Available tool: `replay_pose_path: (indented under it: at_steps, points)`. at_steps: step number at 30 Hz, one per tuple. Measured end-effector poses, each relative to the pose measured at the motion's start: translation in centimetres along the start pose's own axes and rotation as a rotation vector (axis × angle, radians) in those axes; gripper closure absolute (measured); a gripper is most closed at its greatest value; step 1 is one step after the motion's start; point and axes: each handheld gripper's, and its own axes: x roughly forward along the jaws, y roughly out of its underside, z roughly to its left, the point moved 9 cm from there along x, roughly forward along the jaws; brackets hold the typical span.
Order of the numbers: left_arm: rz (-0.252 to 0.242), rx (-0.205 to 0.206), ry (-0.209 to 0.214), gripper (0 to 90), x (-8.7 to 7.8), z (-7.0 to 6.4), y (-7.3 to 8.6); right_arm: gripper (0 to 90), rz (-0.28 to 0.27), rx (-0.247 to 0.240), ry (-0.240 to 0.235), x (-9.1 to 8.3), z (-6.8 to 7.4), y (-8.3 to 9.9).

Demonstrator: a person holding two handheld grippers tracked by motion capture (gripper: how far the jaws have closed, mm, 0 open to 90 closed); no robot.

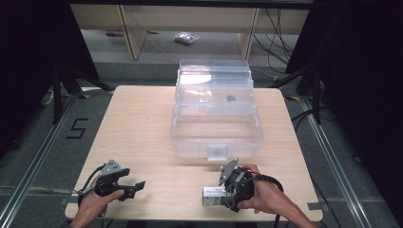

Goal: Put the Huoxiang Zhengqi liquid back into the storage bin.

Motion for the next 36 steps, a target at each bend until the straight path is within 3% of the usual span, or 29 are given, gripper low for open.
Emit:
replay_pose_path:
  at_steps: [4,5,6,7,12,13,14,16,18,21,24,25,26,27,35,36]
  points:
    - [0.001,-0.001,0.001,16.0,0.0,0.0,0.0,28.1,0.026,-0.026,-0.001,0.3,-0.1,-0.1]
    - [0.001,0.0,0.001,16.0,0.0,0.0,0.0,28.6,0.048,0.009,0.004,0.3,0.1,0.1]
    - [0.001,-0.001,0.001,16.0,0.0,0.0,0.0,28.9,0.038,-0.035,-0.001,0.5,-0.1,-0.1]
    - [0.0,-0.002,0.001,15.9,0.0,0.0,0.0,29.0,0.064,-0.001,0.009,0.5,0.0,0.1]
    - [-0.002,-0.002,-0.003,16.0,0.0,0.0,0.0,32.4,0.097,-0.057,0.012,0.9,-0.4,0.1]
    - [0.001,0.0,0.0,16.0,0.0,0.0,0.0,33.2,0.109,-0.042,0.013,0.9,-0.3,0.1]
    - [0.004,0.0,0.001,16.0,0.0,0.0,0.0,34.0,0.109,-0.065,0.009,1.0,-0.3,0.0]
    - [-0.001,-0.002,0.001,16.0,0.0,0.0,0.0,35.2,0.123,-0.04,0.008,1.0,-0.1,0.1]
    - [0.004,-0.002,-0.002,15.9,0.0,0.0,0.0,37.5,0.122,-0.08,0.0,1.2,-0.3,0.0]
    - [0.001,-0.001,0.002,15.9,0.0,0.0,0.0,39.8,0.147,-0.063,-0.001,1.2,0.0,0.1]
    - [0.001,-0.005,-0.004,16.0,0.0,0.0,0.0,41.2,0.155,-0.092,-0.003,1.3,-0.2,0.1]
    - [0.016,0.019,-0.004,16.0,-0.1,0.2,0.1,42.6,0.152,-0.107,-0.006,1.4,-0.3,0.1]
    - [0.007,0.006,0.001,16.0,-0.1,0.1,0.0,43.5,0.167,-0.07,-0.006,1.4,-0.1,0.2]
    - [0.0,-0.002,0.001,16.0,0.0,0.0,0.0,44.9,0.169,-0.098,-0.009,1.6,-0.3,0.2]
    - [0.001,-0.001,0.001,16.0,0.0,0.0,0.0,50.3,0.201,-0.099,-0.009,1.7,-0.2,0.4]
    - [0.0,-0.001,0.001,16.0,0.0,0.0,0.0,51.6,0.197,-0.14,-0.017,1.9,-0.3,0.3]
